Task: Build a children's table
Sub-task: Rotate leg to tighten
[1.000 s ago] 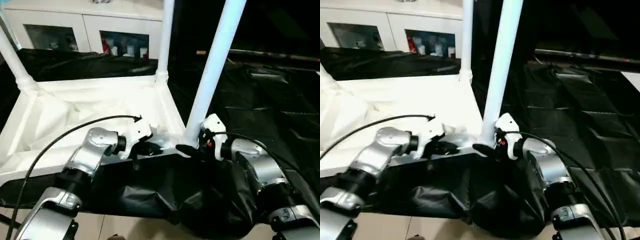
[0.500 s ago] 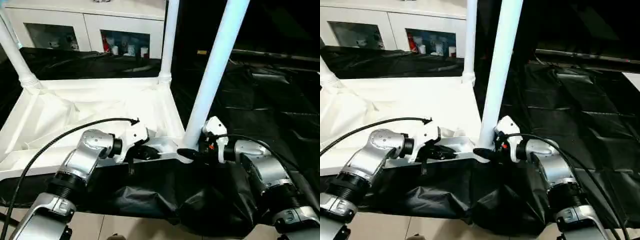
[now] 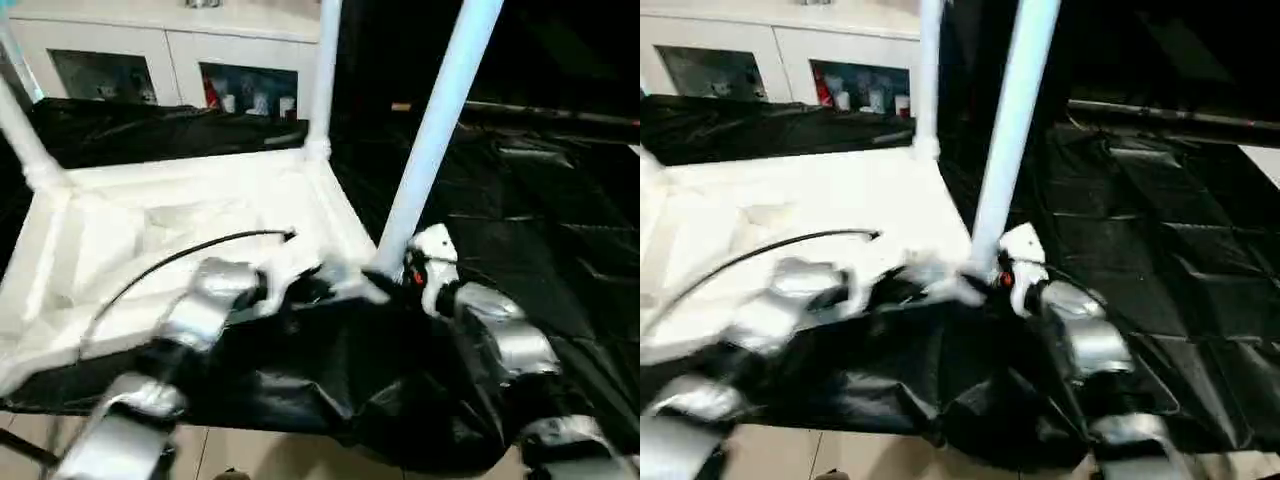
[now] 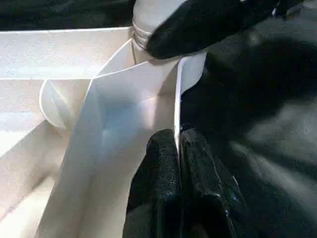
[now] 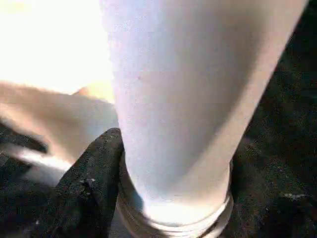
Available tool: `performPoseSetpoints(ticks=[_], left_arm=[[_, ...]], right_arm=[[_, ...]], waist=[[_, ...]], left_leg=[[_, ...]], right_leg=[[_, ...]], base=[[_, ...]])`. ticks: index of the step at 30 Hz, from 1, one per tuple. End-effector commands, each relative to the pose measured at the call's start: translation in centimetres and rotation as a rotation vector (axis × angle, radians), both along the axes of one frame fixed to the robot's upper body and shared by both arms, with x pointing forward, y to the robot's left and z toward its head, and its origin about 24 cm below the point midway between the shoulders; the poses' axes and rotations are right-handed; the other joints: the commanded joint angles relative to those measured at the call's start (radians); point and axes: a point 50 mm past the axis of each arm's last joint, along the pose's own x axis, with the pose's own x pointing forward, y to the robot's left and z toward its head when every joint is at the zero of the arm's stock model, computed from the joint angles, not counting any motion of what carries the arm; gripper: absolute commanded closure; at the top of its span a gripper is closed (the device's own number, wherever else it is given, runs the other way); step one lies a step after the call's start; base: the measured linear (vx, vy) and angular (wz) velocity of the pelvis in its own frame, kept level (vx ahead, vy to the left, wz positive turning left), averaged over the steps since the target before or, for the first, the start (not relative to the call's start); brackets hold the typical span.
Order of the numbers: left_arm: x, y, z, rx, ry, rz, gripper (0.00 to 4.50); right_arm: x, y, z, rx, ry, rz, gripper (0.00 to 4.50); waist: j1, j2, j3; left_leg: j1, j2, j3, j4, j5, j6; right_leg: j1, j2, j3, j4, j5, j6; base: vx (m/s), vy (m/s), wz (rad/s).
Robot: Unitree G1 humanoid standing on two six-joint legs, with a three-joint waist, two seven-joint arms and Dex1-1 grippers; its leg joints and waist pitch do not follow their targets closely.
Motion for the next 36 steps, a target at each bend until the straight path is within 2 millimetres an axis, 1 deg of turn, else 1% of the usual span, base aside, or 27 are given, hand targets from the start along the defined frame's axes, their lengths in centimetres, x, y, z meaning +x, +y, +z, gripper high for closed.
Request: performPoseSetpoints(ticks=[1, 2, 3, 4, 5, 6, 7, 8, 10, 11, 12, 13, 14, 16, 17, 19, 20, 21, 23, 24, 27, 28, 30, 32, 33, 34, 36], left_arm=[[0.2, -2.3, -0.1, -0.06, -0.009, 0.074, 4.5], [0.3, -3.4, -0.1, -0.071, -0.009, 0.088, 4.5], [0.4, -3.8, 0.0, -0.077, -0.009, 0.091, 4.5], [0.3, -4.4, 0.0, -0.084, -0.012, 0.087, 4.5], [0.3, -4.4, 0.0, -0.084, -0.012, 0.087, 4.5], [0.2, -5.1, 0.1, -0.093, -0.012, 0.071, 4.5], [0.2, -5.1, 0.1, -0.093, -0.012, 0.071, 4.5], [0.3, -5.3, 0.0, -0.09, -0.012, 0.065, 4.5], [0.3, -5.2, -0.1, -0.086, -0.013, 0.066, 4.5], [0.3, -4.9, -0.1, -0.084, -0.012, 0.066, 4.5], [0.4, -4.8, -0.1, -0.083, -0.012, 0.067, 4.5], [0.4, -4.6, -0.2, -0.083, -0.013, 0.066, 4.5], [0.4, -4.4, -0.2, -0.083, -0.014, 0.065, 4.5], [0.3, -3.6, 0.0, -0.097, -0.016, 0.039, 4.5], [0.3, -3.4, 0.0, -0.102, -0.016, 0.03, 4.5], [0.0, -2.7, 0.1, -0.117, -0.016, -0.021, 4.5], [-0.2, -2.4, 0.1, -0.125, -0.011, -0.047, 4.5], [-0.4, -2.0, 0.2, -0.13, -0.006, -0.066, 4.5], [-0.6, -1.4, 0.2, -0.135, 0.003, -0.089, 4.5], [-0.7, -1.1, 0.2, -0.136, 0.005, -0.097, 4.5], [-1.0, -0.1, 0.3, -0.128, 0.01, -0.126, 4.5], [-1.2, 0.3, 0.3, -0.123, 0.017, -0.143, 4.5], [-1.7, 1.5, 0.2, -0.108, 0.037, -0.191, 4.5], [-1.8, 1.8, 0.3, -0.103, 0.044, -0.202, 4.5], [-2.0, 2.5, 0.4, -0.1, 0.054, -0.219, 4.5], [-2.1, 2.7, 0.5, -0.1, 0.057, -0.225, 4.5], [-2.1, 3.1, 0.7, -0.1, 0.057, -0.228, 4.5]], right_arm=[[0.1, 1.6, -0.9, -0.004, 0.053, -0.072, 1.78], [0.4, 2.1, -1.2, 0.008, 0.076, -0.158, 1.78], [0.5, 2.3, -1.3, 0.013, 0.085, -0.191, 1.78], [0.6, 2.8, -1.3, 0.024, 0.09, -0.205, 1.78], [0.6, 2.8, -1.3, 0.024, 0.09, -0.205, 1.78], [0.7, 3.9, -1.1, 0.043, 0.086, -0.204, 1.78], [0.7, 3.9, -1.1, 0.044, 0.086, -0.203, 1.78], [0.7, 4.6, -0.9, 0.047, 0.074, -0.19, 1.78], [0.8, 4.8, -0.7, 0.039, 0.058, -0.185, 1.78], [0.8, 4.8, -0.6, 0.046, 0.049, -0.174, 1.78], [0.8, 4.8, -0.6, 0.052, 0.046, -0.167, 1.23], [0.8, 4.8, -0.5, 0.061, 0.044, -0.154, 1.09], [0.7, 4.7, -0.4, 0.065, 0.041, -0.14, 1.09], [0.6, 4.2, -0.2, 0.061, 0.027, -0.078, 0.92], [0.6, 4.0, -0.1, 0.055, 0.022, -0.061, 0.8], [0.6, 3.2, 0.1, 0.024, 0.004, -0.025, 0.8], [0.5, 2.8, 0.2, 0.022, -0.002, 0.003, 0.8], [0.5, 2.4, 0.4, 0.019, -0.009, 0.033, 0.8], [0.3, 1.9, 0.7, 0.019, -0.02, 0.094, 0.8], [0.1, 1.7, 0.8, 0.019, -0.024, 0.122, 0.8], [-0.4, 1.1, 1.4, 0.013, -0.031, 0.227, 0.8], [-0.6, 0.8, 1.5, 0.001, -0.033, 0.267, 0.8], [-1.2, 0.2, 1.8, -0.024, -0.032, 0.361, 0.8], [-1.4, 0.0, 1.8, -0.026, -0.027, 0.386, 0.8], [-1.8, -0.3, 1.9, -0.029, -0.018, 0.433, 0.8], [-2.0, -0.4, 2.0, -0.028, -0.015, 0.448, 0.8], [-2.2, -0.5, 2.1, -0.029, -0.008, 0.476, 0.8]], waist=[[-0.003, -0.007, -0.055], [-0.004, -0.003, -0.056], [-0.004, -0.004, -0.058], [-0.003, 0.003, -0.059], [-0.003, 0.003, -0.059], [-0.005, 0.003, -0.06], [-0.005, 0.002, -0.06], [-0.005, 0.002, -0.06], [-0.004, 0.004, -0.059], [-0.004, 0.003, -0.059], [-0.004, 0.004, -0.059], [-0.004, 0.002, -0.059], [-0.004, 0.003, -0.059], [-0.004, 0.0, -0.059], [-0.004, 0.001, -0.059], [-0.004, 0.001, -0.059], [-0.007, 0.001, -0.059], [-0.009, 0.001, -0.061], [-0.01, 0.004, -0.06], [-0.009, 0.003, -0.061], [-0.01, 0.004, -0.059], [-0.009, 0.002, -0.059], [-0.008, 0.002, -0.057], [-0.009, 0.003, -0.057], [-0.009, 0.003, -0.056], [-0.008, 0.003, -0.056], [-0.007, 0.003, -0.057]], left_leg=[[-0.005, 0.005, 0.004, -0.063, -0.2, 0.016], [-0.006, 0.005, 0.002, -0.063, -0.196, 0.012], [-0.004, 0.005, 0.003, -0.063, -0.192, 0.01], [-0.006, 0.005, 0.002, -0.062, -0.188, 0.012], [-0.006, 0.005, 0.002, -0.062, -0.188, 0.012], [-0.008, 0.003, 0.004, -0.061, -0.186, 0.018], [-0.008, 0.002, 0.005, -0.061, -0.185, 0.022], [-0.008, 0.001, 0.005, -0.061, -0.183, 0.028], [-0.009, 0.001, 0.005, -0.062, -0.193, 0.032], [-0.008, 0.001, 0.004, -0.062, -0.203, 0.032], [-0.008, 0.002, 0.004, -0.063, -0.206, 0.032], [-0.008, 0.002, 0.004, -0.063, -0.206, 0.033], [-0.008, 0.003, 0.003, -0.064, -0.21, 0.035], [-0.009, 0.002, 0.004, -0.063, -0.212, 0.039], [-0.011, 0.002, 0.003, -0.064, -0.21, 0.042], [-0.012, 0.003, 0.003, -0.063, -0.198, 0.049], [-0.015, 0.003, 0.003, -0.063, -0.194, 0.05], [-0.015, 0.005, 0.003, -0.062, -0.187, 0.053], [-0.013, 0.006, 0.005, -0.06, -0.185, 0.056], [-0.012, 0.007, 0.005, -0.06, -0.185, 0.061], [-0.013, 0.009, 0.005, -0.061, -0.186, 0.066], [-0.013, 0.008, 0.004, -0.061, -0.186, 0.065], [-0.013, 0.01, 0.004, -0.062, -0.197, 0.067], [-0.011, 0.01, 0.005, -0.062, -0.208, 0.066], [-0.011, 0.012, 0.004, -0.064, -0.209, 0.062], [-0.012, 0.012, 0.003, -0.064, -0.208, 0.061], [-0.011, 0.013, 0.004, -0.063, -0.204, 0.06]], right_leg=[[0.046, -0.065, 0.052, -0.093, -0.375, -0.092], [0.048, -0.064, 0.052, -0.089, -0.355, -0.098], [0.048, -0.064, 0.052, -0.089, -0.338, -0.101], [0.049, -0.063, 0.052, -0.085, -0.307, -0.109], [0.049, -0.063, 0.052, -0.085, -0.307, -0.109], [0.051, -0.061, 0.053, -0.083, -0.261, -0.119], [0.051, -0.061, 0.053, -0.083, -0.253, -0.121], [0.053, -0.061, 0.053, -0.083, -0.251, -0.122], [0.053, -0.063, 0.052, -0.086, -0.272, -0.118], [0.053, -0.063, 0.051, -0.088, -0.291, -0.113], [0.052, -0.063, 0.051, -0.088, -0.295, -0.111], [0.052, -0.063, 0.051, -0.088, -0.294, -0.111], [0.052, -0.063, 0.051, -0.088, -0.294, -0.112], [0.054, -0.063, 0.051, -0.088, -0.297, -0.111], [0.055, -0.064, 0.051, -0.088, -0.298, -0.11], [0.056, -0.064, 0.051, -0.087, -0.279, -0.117], [0.057, -0.065, 0.051, -0.085, -0.269, -0.125], [0.058, -0.066, 0.051, -0.082, -0.252, -0.133], [0.055, -0.064, 0.052, -0.08, -0.231, -0.147], [0.057, -0.063, 0.051, -0.079, -0.225, -0.15], [0.056, -0.064, 0.052, -0.079, -0.228, -0.151], [0.058, -0.063, 0.051, -0.08, -0.231, -0.149], [0.056, -0.065, 0.052, -0.081, -0.251, -0.146], [0.054, -0.064, 0.051, -0.083, -0.27, -0.143], [0.053, -0.065, 0.052, -0.083, -0.277, -0.144], [0.055, -0.064, 0.051, -0.082, -0.275, -0.142], [0.052, -0.063, 0.052, -0.081, -0.261, -0.148]], base=[[0.0, 0.0, 0.0], [0.0, 0.0, 0.0], [0.0, 0.0, 0.0], [0.0, 0.0, 0.0], [0.0, 0.0, 0.0], [0.0, 0.0, 0.0], [0.0, 0.0, 0.0], [0.0, 0.0, 0.0], [0.0, 0.0, 0.0], [0.0, 0.0, 0.0], [0.0, 0.0, 0.0], [0.0, 0.0, 0.0], [0.0, 0.0, 0.0], [0.0, 0.0, 0.0], [0.0, 0.0, 0.0], [0.0, 0.0, 0.0], [0.0, 0.0, 0.0], [0.0, 0.0, 0.0], [0.0, 0.0, 0.0], [0.0, 0.0, 0.0], [0.0, 0.0, 0.0], [0.0, 0.0, 0.0], [0.0, 0.0, 0.0], [0.0, 0.0, 0.0], [0.0, 0.0, 0.0], [0.0, 0.0, 0.0], [0.0, 0.0, 0.0]])
